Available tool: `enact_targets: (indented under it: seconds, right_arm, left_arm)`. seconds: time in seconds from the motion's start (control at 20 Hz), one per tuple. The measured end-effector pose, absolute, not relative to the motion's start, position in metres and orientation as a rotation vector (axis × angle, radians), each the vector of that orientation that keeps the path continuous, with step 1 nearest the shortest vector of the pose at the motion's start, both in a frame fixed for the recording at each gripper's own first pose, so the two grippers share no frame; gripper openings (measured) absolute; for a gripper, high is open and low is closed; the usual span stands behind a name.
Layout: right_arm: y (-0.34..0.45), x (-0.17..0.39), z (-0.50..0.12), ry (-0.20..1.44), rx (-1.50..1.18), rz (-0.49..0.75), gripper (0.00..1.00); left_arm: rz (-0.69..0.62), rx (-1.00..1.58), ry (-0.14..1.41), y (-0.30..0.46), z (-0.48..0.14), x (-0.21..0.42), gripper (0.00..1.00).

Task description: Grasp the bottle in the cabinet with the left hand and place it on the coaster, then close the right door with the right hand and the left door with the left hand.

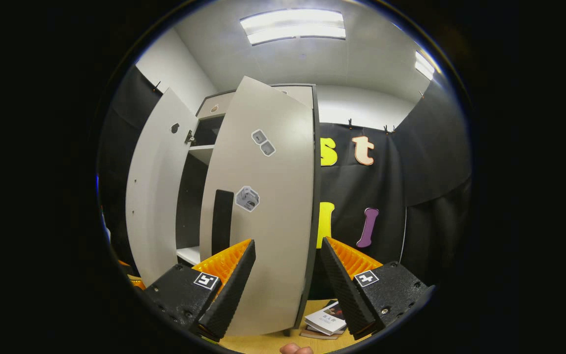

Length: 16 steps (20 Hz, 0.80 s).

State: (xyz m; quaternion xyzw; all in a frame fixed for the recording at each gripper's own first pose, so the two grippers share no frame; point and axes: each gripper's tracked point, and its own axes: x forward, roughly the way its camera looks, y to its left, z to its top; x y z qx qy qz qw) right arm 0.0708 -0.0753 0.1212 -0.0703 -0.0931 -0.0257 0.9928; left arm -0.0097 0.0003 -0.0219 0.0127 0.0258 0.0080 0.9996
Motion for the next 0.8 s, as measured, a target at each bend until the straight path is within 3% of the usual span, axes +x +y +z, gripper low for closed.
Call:
enact_targets:
  seconds: [0.15,0.2,0.25,0.4,0.45,0.5,0.65,0.75,0.8]
  right_arm:
    - [-0.069,0.056,0.101,-0.182,-0.116,-0.040,0.82]
    - [-0.066,0.051,0.091,-0.170,-0.108,-0.030,0.82]
    - [-0.061,0.045,0.081,-0.158,-0.101,-0.019,0.82]
    - [-0.052,0.029,0.054,-0.136,-0.068,-0.014,0.82]
    - [-0.049,0.026,0.039,-0.111,-0.052,-0.007,0.82]
    - [-0.043,0.023,0.026,-0.085,-0.032,0.006,0.82]
    - [-0.036,0.015,0.001,-0.039,0.011,0.026,0.83]
    - [-0.037,0.013,-0.008,-0.028,0.001,0.018,0.83]
    - [-0.037,0.013,-0.013,-0.014,-0.007,0.015,0.82]
  left_arm:
    - [-0.002,0.031,0.049,-0.006,-0.019,-0.007,0.95]
    - [-0.009,0.035,0.050,-0.009,-0.019,-0.006,1.00]
    - [-0.014,0.038,0.049,-0.011,-0.019,-0.005,0.95]
    - [-0.025,0.037,0.042,-0.016,-0.016,-0.003,0.95]
    - [-0.024,0.037,0.039,-0.015,-0.016,-0.002,1.00]
    - [-0.023,0.035,0.038,-0.015,-0.014,-0.001,0.95]
    - [-0.027,0.009,0.029,-0.017,-0.005,-0.002,0.95]
    - [-0.012,0.006,0.011,-0.010,0.008,-0.002,1.00]
    - [0.004,0.003,0.012,-0.004,0.014,-0.002,0.95]
